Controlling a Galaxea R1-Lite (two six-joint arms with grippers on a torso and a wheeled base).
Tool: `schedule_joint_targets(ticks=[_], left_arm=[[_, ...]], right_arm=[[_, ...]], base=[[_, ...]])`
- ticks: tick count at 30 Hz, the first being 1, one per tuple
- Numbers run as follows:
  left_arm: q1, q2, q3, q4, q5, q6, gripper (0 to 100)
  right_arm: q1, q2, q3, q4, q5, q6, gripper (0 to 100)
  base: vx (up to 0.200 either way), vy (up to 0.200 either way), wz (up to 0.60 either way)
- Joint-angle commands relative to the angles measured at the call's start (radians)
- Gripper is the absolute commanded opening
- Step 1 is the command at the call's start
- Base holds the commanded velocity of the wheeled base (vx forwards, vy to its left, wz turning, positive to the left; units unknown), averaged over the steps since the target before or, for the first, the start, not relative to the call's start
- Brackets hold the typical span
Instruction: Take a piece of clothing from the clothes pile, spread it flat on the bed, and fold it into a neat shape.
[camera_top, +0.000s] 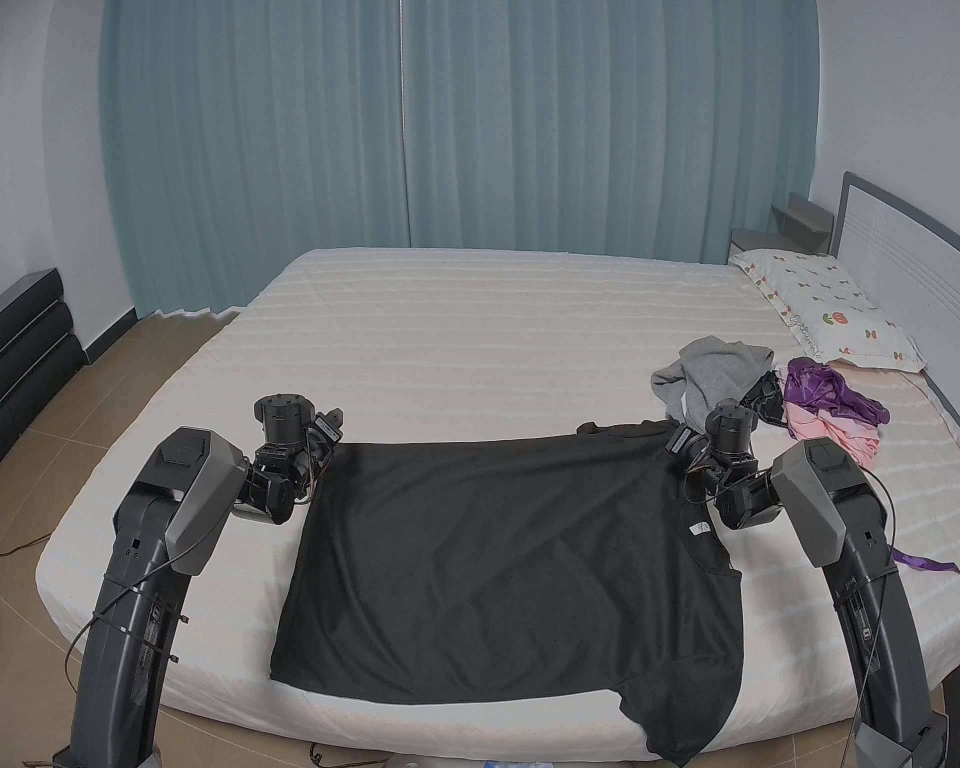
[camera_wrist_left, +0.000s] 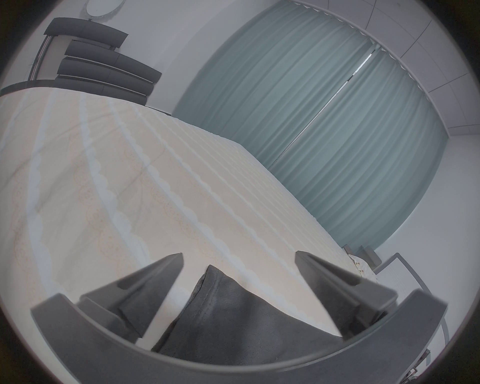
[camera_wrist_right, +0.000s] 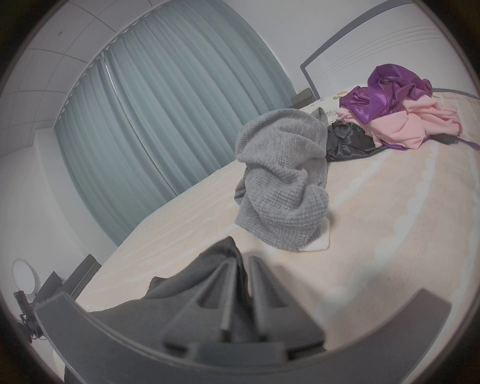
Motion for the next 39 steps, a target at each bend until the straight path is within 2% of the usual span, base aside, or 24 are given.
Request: schedule_joint_targets(ticks=[1,7,11,12,16,18,19,20,21,22,24,27,28,29,31,35,36,37,38,39], left_arm=[[-0.001,0.002,0.0,0.0,-0.001,-0.002,100],[-0.001,-0.014,0.035,-0.005,0.002,-0.008,100],[0.001,-0.098,0.17,-0.039,0.005,-0.013,100],[0.001,-0.098,0.17,-0.039,0.005,-0.013,100],[-0.001,-0.254,0.448,-0.171,-0.022,-0.013,100],[-0.008,-0.31,0.547,-0.209,-0.03,-0.013,100],[-0.008,-0.313,0.555,-0.212,-0.03,-0.013,100],[-0.015,-0.362,0.65,-0.238,-0.045,-0.013,100],[-0.015,-0.369,0.666,-0.243,-0.047,-0.013,100],[-0.015,-0.411,0.75,-0.269,-0.055,-0.011,100],[-0.015,-0.461,0.853,-0.318,-0.067,-0.011,100],[-0.015,-0.546,1.026,-0.39,-0.102,-0.011,100],[-0.015,-0.546,1.026,-0.39,-0.102,-0.011,100],[-0.015,-0.593,1.126,-0.413,-0.125,-0.011,100],[-0.016,-0.633,1.218,-0.43,-0.144,-0.011,100],[-0.024,-0.669,1.333,-0.456,-0.167,-0.014,100],[-0.033,-0.673,1.38,-0.468,-0.168,-0.017,100],[-0.033,-0.673,1.38,-0.468,-0.168,-0.017,100],[-0.045,-0.678,1.426,-0.482,-0.167,-0.036,100],[-0.054,-0.682,1.443,-0.487,-0.165,-0.046,100]], right_arm=[[0.001,-0.003,0.016,-0.001,0.002,0.0,100],[-0.014,-0.107,0.145,-0.009,0.014,0.008,100],[-0.026,-0.242,0.33,-0.033,0.048,0.028,100],[-0.026,-0.242,0.33,-0.033,0.048,0.028,100],[-0.039,-0.463,0.642,-0.122,0.128,0.045,100],[-0.037,-0.564,0.786,-0.127,0.137,0.042,100],[-0.035,-0.572,0.797,-0.127,0.137,0.043,100],[-0.026,-0.679,0.953,-0.138,0.14,0.045,100],[-0.026,-0.696,0.976,-0.141,0.142,0.043,100],[-0.023,-0.779,1.094,-0.165,0.161,0.04,100],[-0.023,-0.866,1.206,-0.184,0.189,0.042,100],[-0.009,-0.957,1.34,-0.191,0.191,0.037,100],[-0.009,-0.957,1.34,-0.191,0.191,0.037,100],[0.009,-0.998,1.395,-0.193,0.189,0.042,100],[0.027,-1.03,1.446,-0.191,0.188,0.042,100],[0.058,-1.047,1.495,-0.191,0.168,0.043,100],[0.072,-1.037,1.512,-0.191,0.131,0.043,100],[0.072,-1.037,1.512,-0.191,0.131,0.043,100],[0.078,-1.024,1.525,-0.193,0.094,0.048,100],[0.078,-1.02,1.535,-0.193,0.088,0.054,100]], base=[[0.0,0.0,0.0],[0.0,0.0,0.0],[0.0,0.0,0.0],[0.0,0.0,0.0],[0.0,0.0,0.0],[0.0,0.0,0.0],[0.0,0.0,0.0],[0.0,0.0,0.0],[0.0,0.0,0.0],[0.0,0.0,0.0],[0.0,0.0,0.0],[0.0,0.0,0.0],[0.0,0.0,0.0],[0.0,0.0,0.0],[0.0,0.0,0.0],[0.0,0.0,0.0],[0.0,0.0,0.0],[0.0,0.0,0.0],[0.0,0.0,0.0],[0.0,0.0,0.0]])
